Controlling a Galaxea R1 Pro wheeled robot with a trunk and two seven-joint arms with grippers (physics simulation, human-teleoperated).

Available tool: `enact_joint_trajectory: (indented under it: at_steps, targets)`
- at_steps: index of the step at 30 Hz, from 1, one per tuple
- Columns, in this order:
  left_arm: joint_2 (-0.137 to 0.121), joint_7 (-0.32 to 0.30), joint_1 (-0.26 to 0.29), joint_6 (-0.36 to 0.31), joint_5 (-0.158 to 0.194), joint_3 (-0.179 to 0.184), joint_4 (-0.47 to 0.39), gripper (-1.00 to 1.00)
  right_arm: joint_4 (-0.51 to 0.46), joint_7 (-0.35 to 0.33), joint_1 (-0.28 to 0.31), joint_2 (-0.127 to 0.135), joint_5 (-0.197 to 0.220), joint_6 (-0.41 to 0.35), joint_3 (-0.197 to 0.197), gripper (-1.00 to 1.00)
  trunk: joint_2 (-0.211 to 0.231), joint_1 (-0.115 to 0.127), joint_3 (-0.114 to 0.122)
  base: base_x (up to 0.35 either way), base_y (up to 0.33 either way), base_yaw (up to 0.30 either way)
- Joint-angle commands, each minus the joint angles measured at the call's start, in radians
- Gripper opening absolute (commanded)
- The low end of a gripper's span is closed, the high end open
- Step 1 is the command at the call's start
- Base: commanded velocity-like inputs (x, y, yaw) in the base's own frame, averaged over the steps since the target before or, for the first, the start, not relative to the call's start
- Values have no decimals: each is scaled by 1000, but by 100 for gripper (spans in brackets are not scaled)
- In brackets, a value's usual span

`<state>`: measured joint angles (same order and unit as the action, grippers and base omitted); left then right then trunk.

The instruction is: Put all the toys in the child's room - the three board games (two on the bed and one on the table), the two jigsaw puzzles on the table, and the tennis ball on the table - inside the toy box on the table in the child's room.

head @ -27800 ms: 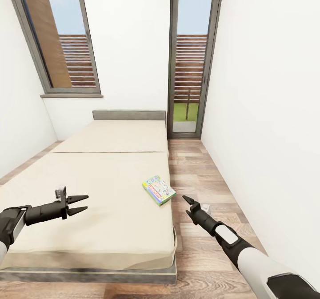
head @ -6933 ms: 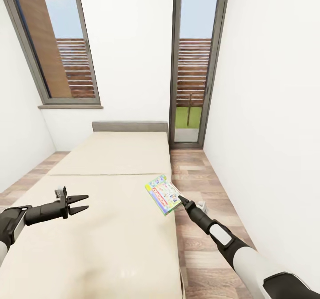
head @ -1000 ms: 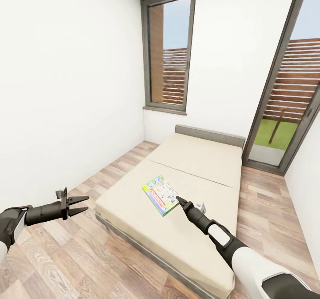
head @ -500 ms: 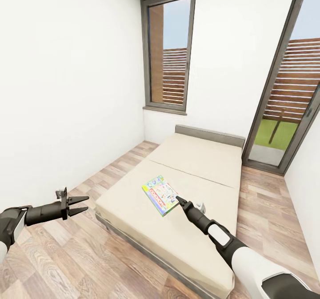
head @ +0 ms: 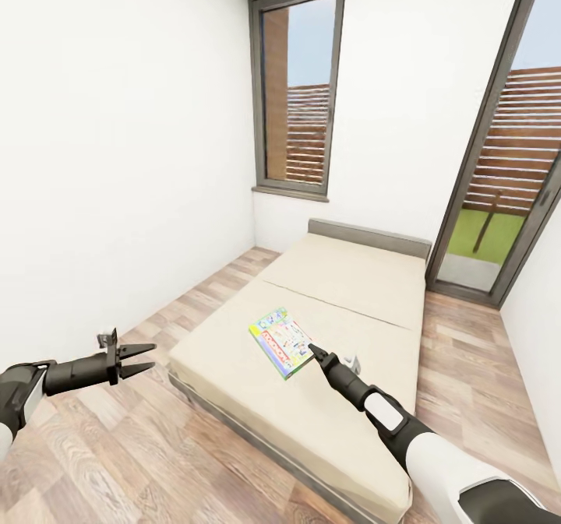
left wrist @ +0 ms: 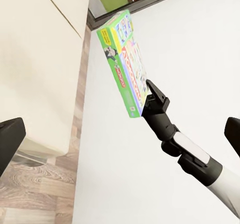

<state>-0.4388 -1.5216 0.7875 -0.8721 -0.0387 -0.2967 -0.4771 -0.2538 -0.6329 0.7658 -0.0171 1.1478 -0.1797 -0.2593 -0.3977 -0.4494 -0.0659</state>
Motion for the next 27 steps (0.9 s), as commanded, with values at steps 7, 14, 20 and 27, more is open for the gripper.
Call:
enact_joint_trajectory:
  at_steps: [7, 14, 20, 27]
  targets:
    - [0, -6, 1, -10, -4, -1, 0, 100, 1, 1, 1, 0, 10, -7, -3, -100, -2, -1, -2, 0, 0, 239]
    - [0, -4, 1, -10, -4, -6, 0, 100, 1, 1, 1, 0, 10, -6, -3, -100, -2, -1, -2, 98, 0, 285]
    - [0, -3, 1, -10, -4, -5, 0, 100, 1, 1, 1, 0, 10, -6, -3, -100, -2, -1, -2, 235, 0, 287]
    - [0, -3, 1, -10, -4, -1, 0, 100, 1, 1, 1, 0, 10, -6, -3, -100, -2, -1, -2, 203, 0, 288]
